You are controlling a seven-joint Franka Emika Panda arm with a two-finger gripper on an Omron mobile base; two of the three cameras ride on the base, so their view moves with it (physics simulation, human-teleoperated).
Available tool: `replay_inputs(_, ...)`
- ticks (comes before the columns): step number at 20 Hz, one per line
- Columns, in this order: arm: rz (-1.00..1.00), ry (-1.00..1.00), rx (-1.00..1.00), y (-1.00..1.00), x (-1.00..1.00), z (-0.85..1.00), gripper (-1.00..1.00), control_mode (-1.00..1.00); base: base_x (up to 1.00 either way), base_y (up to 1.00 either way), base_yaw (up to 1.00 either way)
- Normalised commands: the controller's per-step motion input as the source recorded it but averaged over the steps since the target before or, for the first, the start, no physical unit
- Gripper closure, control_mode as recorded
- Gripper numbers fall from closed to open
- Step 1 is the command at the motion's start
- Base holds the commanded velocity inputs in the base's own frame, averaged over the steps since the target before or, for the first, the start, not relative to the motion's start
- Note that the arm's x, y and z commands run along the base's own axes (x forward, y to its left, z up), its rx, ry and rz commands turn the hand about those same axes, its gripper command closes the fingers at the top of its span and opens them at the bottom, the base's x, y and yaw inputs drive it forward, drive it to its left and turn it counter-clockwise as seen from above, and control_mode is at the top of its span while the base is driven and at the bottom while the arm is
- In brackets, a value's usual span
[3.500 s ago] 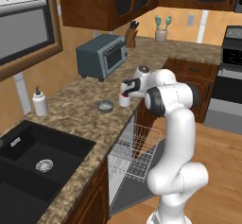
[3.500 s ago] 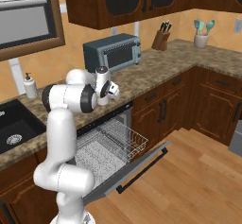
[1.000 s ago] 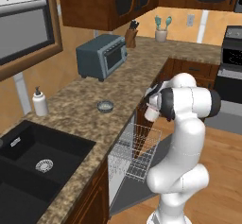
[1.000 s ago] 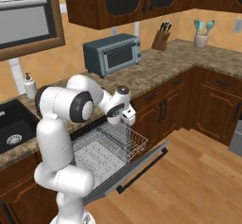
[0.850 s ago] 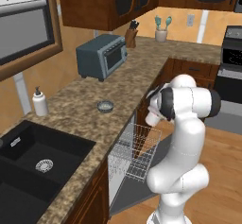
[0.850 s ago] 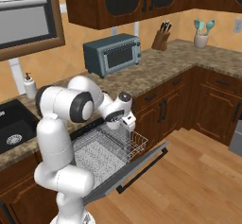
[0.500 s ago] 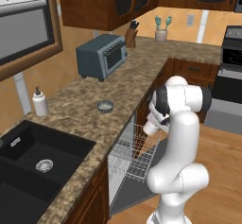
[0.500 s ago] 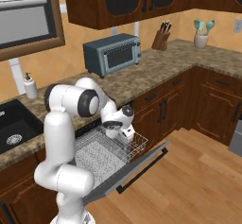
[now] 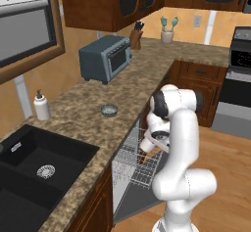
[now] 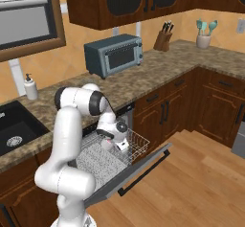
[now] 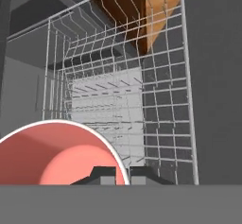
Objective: Pick up the cup and bowl from the counter, place them in the dishwasher, and close the dishwasher door.
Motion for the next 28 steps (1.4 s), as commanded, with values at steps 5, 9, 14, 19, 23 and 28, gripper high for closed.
replay_inputs(5, 0.00, 0.00, 0.00, 0.18, 0.27, -0.65, 1.00, -1.00, 0.00, 0.00, 0.00)
replay_inputs(9, 0.00, 0.00, 0.00, 0.00, 0.18, -0.73, 1.00, -1.00, 0.00, 0.00, 0.00)
replay_inputs(14, 0.00, 0.00, 0.00, 0.00, 0.08, -0.71, 1.00, -1.00, 0.00, 0.00, 0.00)
replay_inputs(19, 0.00, 0.00, 0.00, 0.00, 0.01, -0.59, 1.00, -1.00, 0.00, 0.00, 0.00)
replay_inputs(23, 0.00, 0.00, 0.00, 0.00, 0.00, -0.50, -1.00, -1.00, 0.00, 0.00, 0.00)
replay_inputs(28, 0.00, -0.01, 0.00, -0.09, -0.17, -0.25, -1.00, -1.00, 0.00, 0.00, 0.00)
